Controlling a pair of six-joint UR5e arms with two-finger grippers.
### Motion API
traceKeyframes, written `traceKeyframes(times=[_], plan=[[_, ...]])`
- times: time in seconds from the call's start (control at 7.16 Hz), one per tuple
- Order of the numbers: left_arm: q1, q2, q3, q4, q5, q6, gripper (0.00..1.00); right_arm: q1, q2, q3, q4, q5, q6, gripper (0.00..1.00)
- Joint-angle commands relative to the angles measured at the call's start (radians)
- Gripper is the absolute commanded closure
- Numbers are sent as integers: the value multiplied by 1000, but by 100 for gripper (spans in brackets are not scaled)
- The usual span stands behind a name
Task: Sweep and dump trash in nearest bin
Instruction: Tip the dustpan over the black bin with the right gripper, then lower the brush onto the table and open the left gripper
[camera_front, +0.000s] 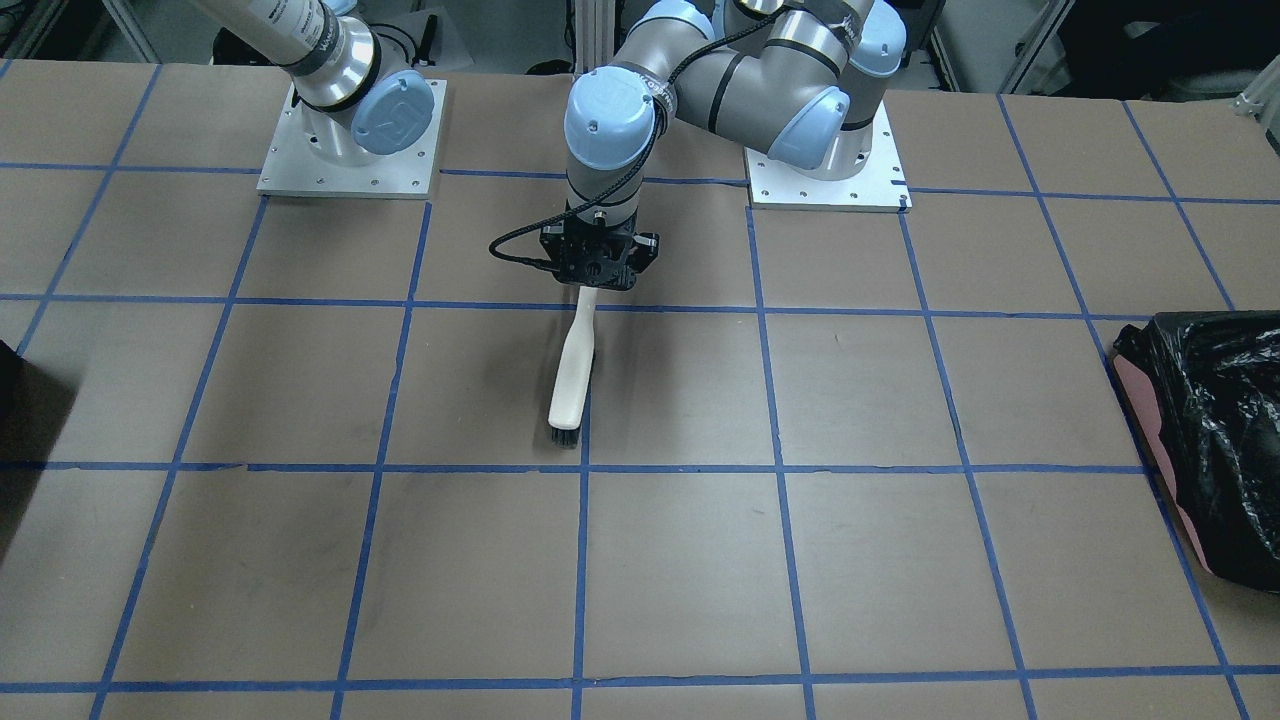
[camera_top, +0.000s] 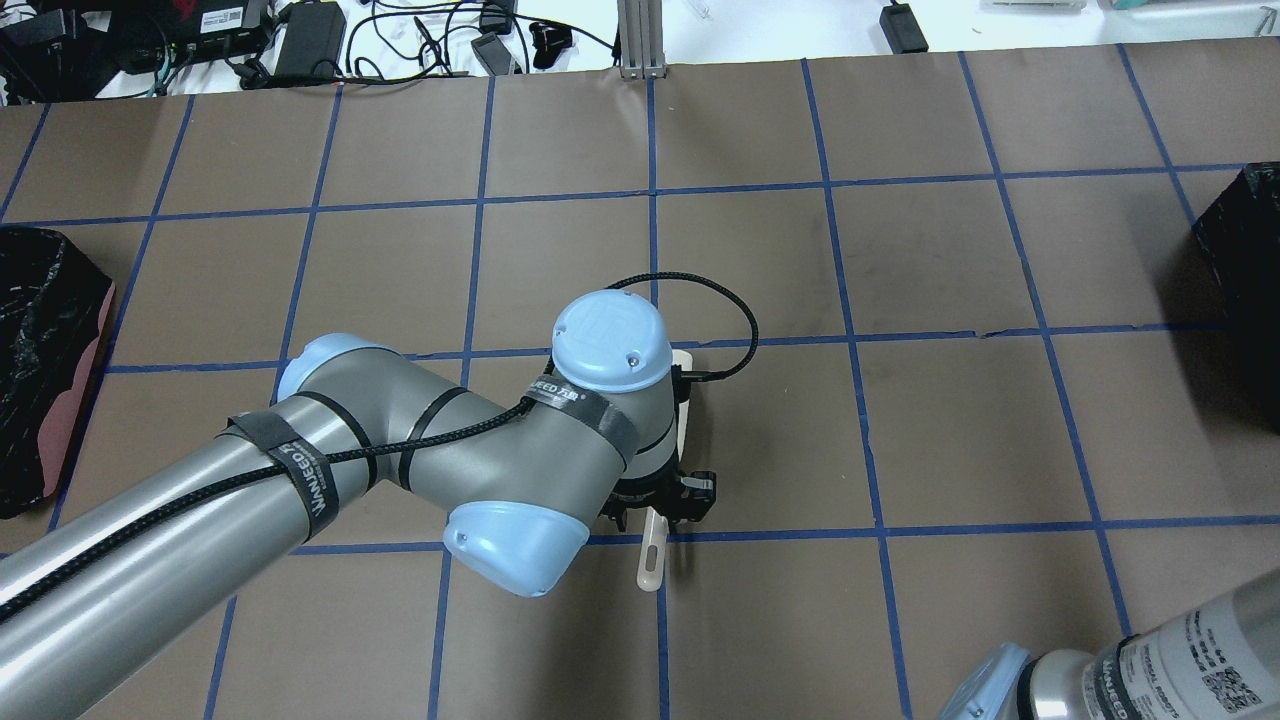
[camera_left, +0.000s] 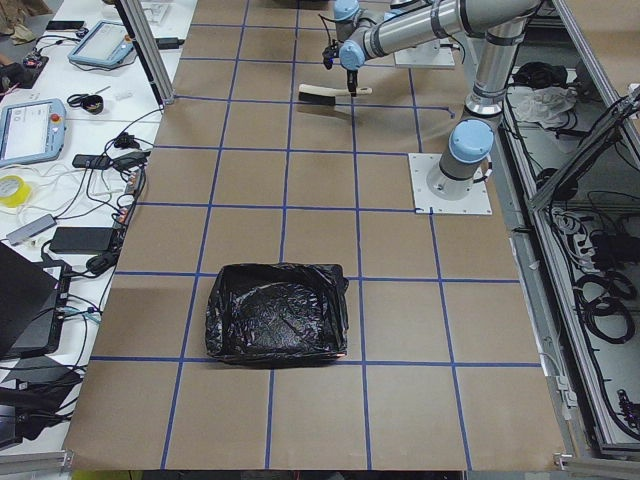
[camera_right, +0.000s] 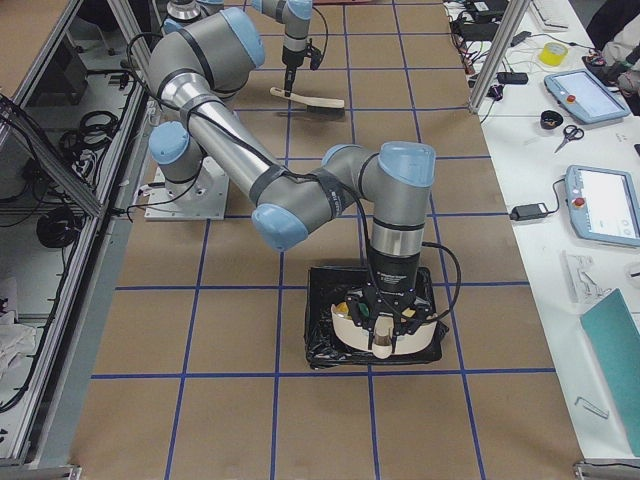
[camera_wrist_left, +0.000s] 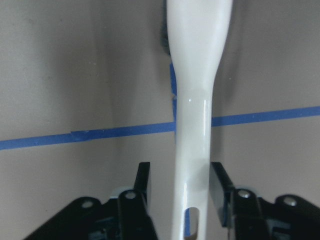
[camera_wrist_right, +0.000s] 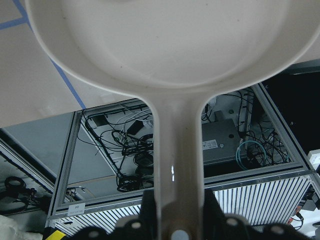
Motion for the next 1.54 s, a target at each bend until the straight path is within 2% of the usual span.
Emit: traceKeyframes(times=[0.0,0.14,0.28,0.42,0.7,0.84,1.12,1.4], plan=[[14,13,26,6,1,4,4,9,-39,95,-85,-10,30,100],[15,7,103,-9,43,7,0,9,-39,121,-125,-8,20,100],[24,-2,191,-104,97,19,0,12,-37,124,-150,-5,12,100],[64,0,275,-185,94,24,0,14,-39,124,-149,-1,12,100],[197,16,348,-210,99,22,0,35,-51,129,-90,70,32,100],[304,18,368,-209,96,31,0,72,-57,124,-52,100,40,100],[491,26,420,-230,99,298,0,154,-138,115,162,145,233,100],[550,82,426,-296,141,395,0,307,-180,118,264,171,433,100]])
